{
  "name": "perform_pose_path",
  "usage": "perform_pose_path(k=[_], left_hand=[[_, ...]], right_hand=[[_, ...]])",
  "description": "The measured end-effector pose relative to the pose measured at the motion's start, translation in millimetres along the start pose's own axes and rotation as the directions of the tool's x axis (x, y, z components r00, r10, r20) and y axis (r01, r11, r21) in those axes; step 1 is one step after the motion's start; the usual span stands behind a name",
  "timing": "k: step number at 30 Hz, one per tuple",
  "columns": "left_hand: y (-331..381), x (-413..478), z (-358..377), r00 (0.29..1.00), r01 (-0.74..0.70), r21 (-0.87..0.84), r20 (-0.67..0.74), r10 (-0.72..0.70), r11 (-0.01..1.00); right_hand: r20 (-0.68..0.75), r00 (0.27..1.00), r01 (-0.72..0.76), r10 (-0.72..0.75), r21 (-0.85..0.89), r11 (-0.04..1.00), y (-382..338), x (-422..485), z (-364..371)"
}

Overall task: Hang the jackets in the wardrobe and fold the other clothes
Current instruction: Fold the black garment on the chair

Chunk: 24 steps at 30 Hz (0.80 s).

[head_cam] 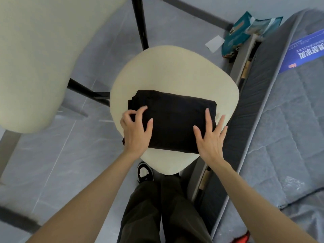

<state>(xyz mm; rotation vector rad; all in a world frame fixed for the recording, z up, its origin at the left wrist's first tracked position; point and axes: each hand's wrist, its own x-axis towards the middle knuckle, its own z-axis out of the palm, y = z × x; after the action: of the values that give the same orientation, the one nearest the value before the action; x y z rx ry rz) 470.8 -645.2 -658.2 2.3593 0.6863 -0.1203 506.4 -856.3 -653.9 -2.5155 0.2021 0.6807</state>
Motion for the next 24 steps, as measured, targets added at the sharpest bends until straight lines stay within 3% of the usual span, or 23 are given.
perform_pose_path(k=[2, 4, 6, 9, 12, 17, 20, 24], left_hand=[[2, 13, 1, 0.973, 0.232, -0.185, 0.038, -0.229, 0.955], [2, 22, 4, 0.933, 0.354, -0.137, 0.124, -0.338, 0.925], [0, 24, 8, 0.938, 0.333, -0.059, 0.123, -0.324, 0.941], [-2, 17, 16, 0.967, 0.256, -0.114, 0.036, -0.253, 0.96], [-3, 12, 19, 0.98, 0.195, -0.106, -0.009, -0.197, 0.975], [-4, 15, 9, 0.993, 0.083, 0.019, 0.086, -0.085, 0.996], [-4, -3, -2, 0.987, 0.111, -0.033, 0.118, -0.106, 0.993], [-14, -48, -30, 0.992, 0.121, -0.155, 0.055, -0.113, 0.981]], right_hand=[[0.017, 0.995, -0.102, 0.101, 0.162, 0.981, -5, 5, -3], [0.008, 0.989, -0.146, 0.146, 0.156, 0.977, -11, 11, -2], [-0.054, 0.988, -0.145, 0.147, 0.052, 0.988, -16, 15, 4], [-0.158, 0.98, -0.139, 0.12, -0.113, 0.984, -20, 16, 16], [-0.21, 0.975, -0.097, 0.07, -0.125, 0.987, -23, 14, 24], [-0.072, 0.997, -0.034, 0.03, -0.043, 0.999, -26, 16, 11], [-0.029, 0.996, 0.086, -0.089, -0.087, 0.993, -35, 4, -5], [-0.037, 0.961, 0.267, -0.272, -0.101, 0.958, -53, -38, -24]])
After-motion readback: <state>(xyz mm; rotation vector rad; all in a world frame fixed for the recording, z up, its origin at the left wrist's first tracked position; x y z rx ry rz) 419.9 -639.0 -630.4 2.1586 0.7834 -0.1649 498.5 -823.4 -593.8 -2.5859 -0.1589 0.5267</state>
